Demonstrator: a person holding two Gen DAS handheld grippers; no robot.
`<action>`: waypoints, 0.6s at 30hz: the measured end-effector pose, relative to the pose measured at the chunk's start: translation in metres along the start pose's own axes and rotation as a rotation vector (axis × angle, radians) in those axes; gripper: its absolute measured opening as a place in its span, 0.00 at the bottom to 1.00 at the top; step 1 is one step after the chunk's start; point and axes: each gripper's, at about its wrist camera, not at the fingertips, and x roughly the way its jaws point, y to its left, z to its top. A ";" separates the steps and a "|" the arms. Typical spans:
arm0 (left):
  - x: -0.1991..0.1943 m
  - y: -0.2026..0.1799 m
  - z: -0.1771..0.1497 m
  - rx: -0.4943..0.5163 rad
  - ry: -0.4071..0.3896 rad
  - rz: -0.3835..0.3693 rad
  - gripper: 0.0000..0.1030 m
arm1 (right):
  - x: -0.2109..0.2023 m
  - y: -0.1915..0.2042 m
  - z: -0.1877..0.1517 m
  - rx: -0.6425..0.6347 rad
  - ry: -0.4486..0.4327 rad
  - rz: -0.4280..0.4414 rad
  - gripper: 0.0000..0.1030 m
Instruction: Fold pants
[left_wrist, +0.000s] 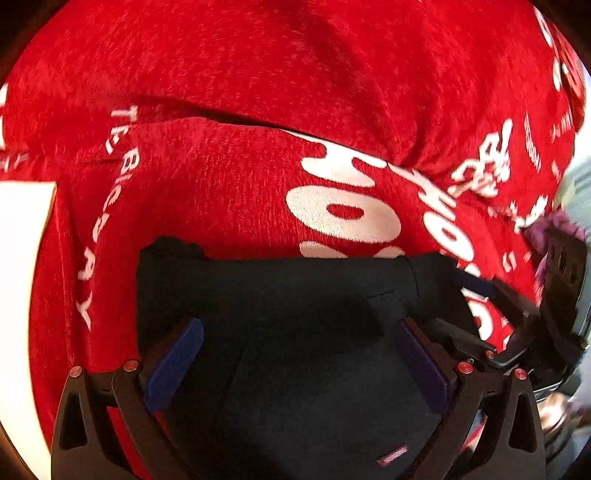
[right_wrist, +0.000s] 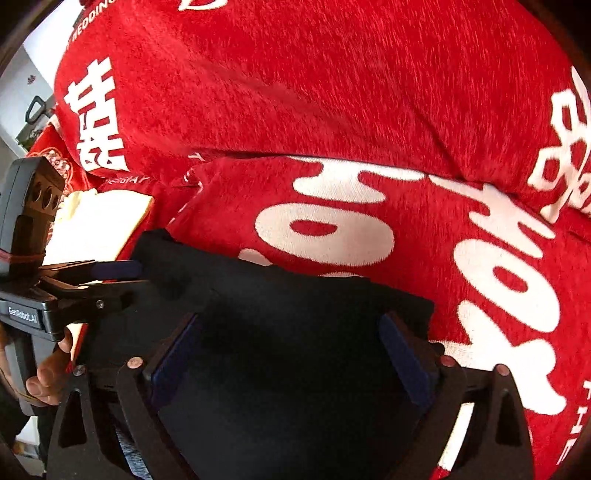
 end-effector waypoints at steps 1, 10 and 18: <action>0.000 -0.004 0.000 0.028 0.003 0.022 1.00 | 0.002 0.003 -0.002 -0.021 0.000 -0.013 0.99; -0.078 -0.025 -0.081 0.070 -0.129 0.016 1.00 | -0.087 0.048 -0.068 -0.025 -0.153 -0.039 1.00; -0.072 -0.041 -0.108 0.077 -0.132 0.165 1.00 | -0.076 0.061 -0.119 -0.005 -0.088 -0.151 1.00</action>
